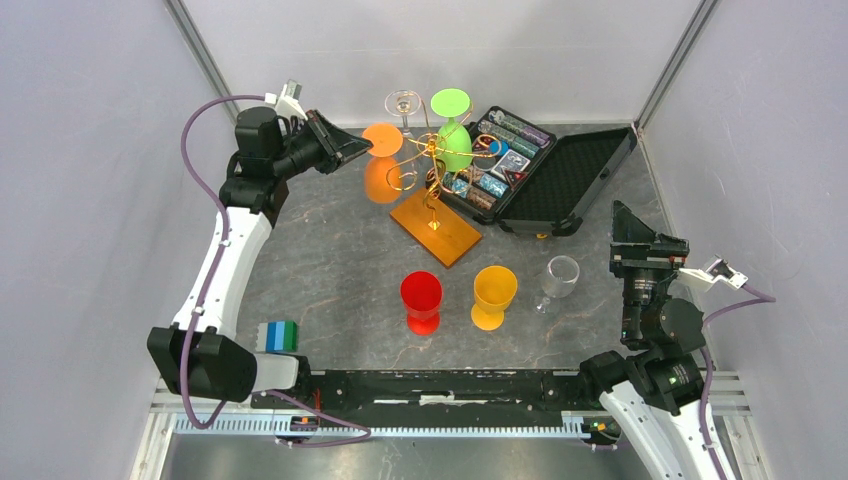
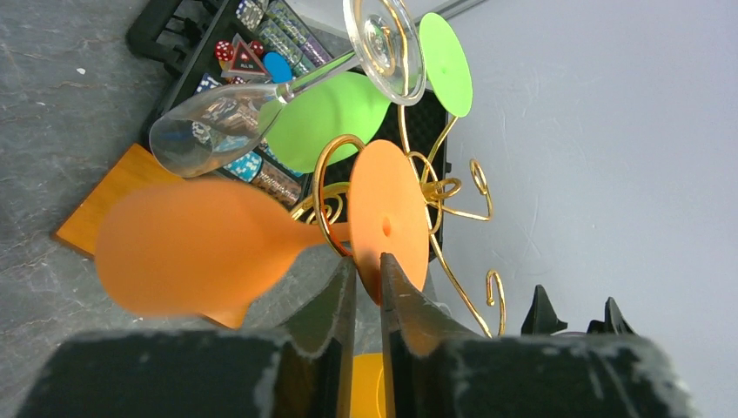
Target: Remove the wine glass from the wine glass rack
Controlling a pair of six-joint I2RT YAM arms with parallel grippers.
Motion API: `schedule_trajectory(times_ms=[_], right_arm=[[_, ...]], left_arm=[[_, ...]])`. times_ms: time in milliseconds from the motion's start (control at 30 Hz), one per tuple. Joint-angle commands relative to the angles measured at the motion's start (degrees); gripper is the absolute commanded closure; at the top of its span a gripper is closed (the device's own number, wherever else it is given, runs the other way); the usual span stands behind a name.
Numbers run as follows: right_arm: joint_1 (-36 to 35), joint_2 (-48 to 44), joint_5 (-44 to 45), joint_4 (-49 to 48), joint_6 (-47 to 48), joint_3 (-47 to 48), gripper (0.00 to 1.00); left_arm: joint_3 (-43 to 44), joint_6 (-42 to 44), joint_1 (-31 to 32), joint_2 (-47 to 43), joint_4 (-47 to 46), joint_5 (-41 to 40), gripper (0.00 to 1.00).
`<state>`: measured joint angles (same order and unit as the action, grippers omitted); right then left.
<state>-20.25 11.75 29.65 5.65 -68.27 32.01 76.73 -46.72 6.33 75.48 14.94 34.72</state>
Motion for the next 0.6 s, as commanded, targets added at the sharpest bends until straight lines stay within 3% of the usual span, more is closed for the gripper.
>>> schedule_trajectory(times_ms=[0,67,333,567], right_arm=[[0.05,-0.76,0.66,-0.64,-0.42,0.16,0.02],[-0.01,-0.74,0.67,-0.46,-0.47,0.16,0.02],[0.01,-0.62,0.49,-0.33,-0.72,0.07,0.02],[0.02,-0.73,0.41,-0.08,-1.0,-0.09,0.02]], left_arm=[[-0.17,-3.37,-0.42,-1.63,-4.04,1.97,0.93],[-0.35,-3.68,-0.53,-1.75,-4.18,1.68,0.98],[-2.68,-11.45,-0.88,-4.05,-12.03,0.55,0.98],[-2.46,-12.67,-1.05,-4.58,-12.56,-4.69,0.98]])
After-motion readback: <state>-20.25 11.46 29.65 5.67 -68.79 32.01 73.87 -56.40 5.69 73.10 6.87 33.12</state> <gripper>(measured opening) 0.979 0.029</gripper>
